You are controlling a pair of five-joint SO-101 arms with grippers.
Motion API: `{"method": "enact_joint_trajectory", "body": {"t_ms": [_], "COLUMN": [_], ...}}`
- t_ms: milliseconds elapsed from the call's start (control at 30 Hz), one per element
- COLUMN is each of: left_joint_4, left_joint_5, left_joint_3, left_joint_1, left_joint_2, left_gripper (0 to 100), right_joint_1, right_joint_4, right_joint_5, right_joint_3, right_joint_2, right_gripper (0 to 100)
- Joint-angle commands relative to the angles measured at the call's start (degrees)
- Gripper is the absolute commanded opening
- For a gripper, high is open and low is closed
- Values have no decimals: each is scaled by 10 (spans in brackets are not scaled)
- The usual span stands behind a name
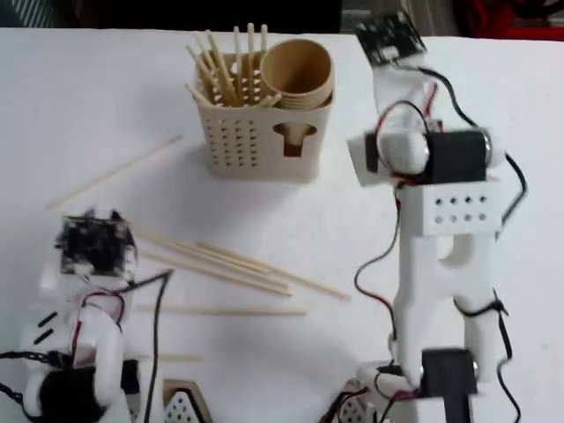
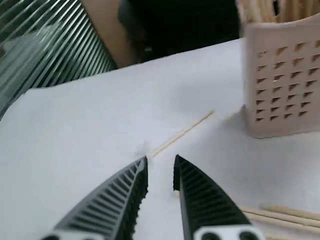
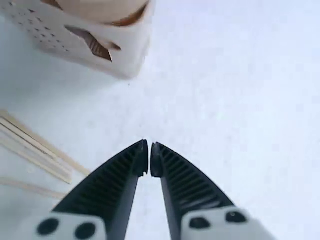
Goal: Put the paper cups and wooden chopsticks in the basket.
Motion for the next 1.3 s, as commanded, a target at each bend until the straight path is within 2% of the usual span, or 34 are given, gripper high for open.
{"method": "enact_joint_trajectory", "body": {"t_ms": [0,133,233,300,400,467,600,900,1267], "left_joint_4": [24,56,108,140,161,159,148,69,46], "left_joint_5": [-53,-134,-201,-222,-255,-290,-346,-403,-404], "left_joint_3": [-60,-122,-186,-229,-270,-277,-276,-285,-418], "left_joint_1": [63,102,134,153,179,196,237,304,314], "left_joint_2": [58,205,321,381,448,483,561,790,1017], "left_gripper": [106,110,177,219,227,233,234,230,231], "right_joint_1": [29,55,72,84,112,130,156,160,159], "right_joint_4": [-37,-121,-205,-266,-348,-384,-433,-470,-470], "right_joint_5": [-2,-6,-7,-35,-83,-89,-91,-91,-91], "right_joint_3": [103,260,380,453,541,578,621,653,656], "right_joint_2": [-72,-145,-198,-228,-256,-265,-267,-267,-266], "right_gripper": [24,24,24,24,25,25,25,25,25]}}
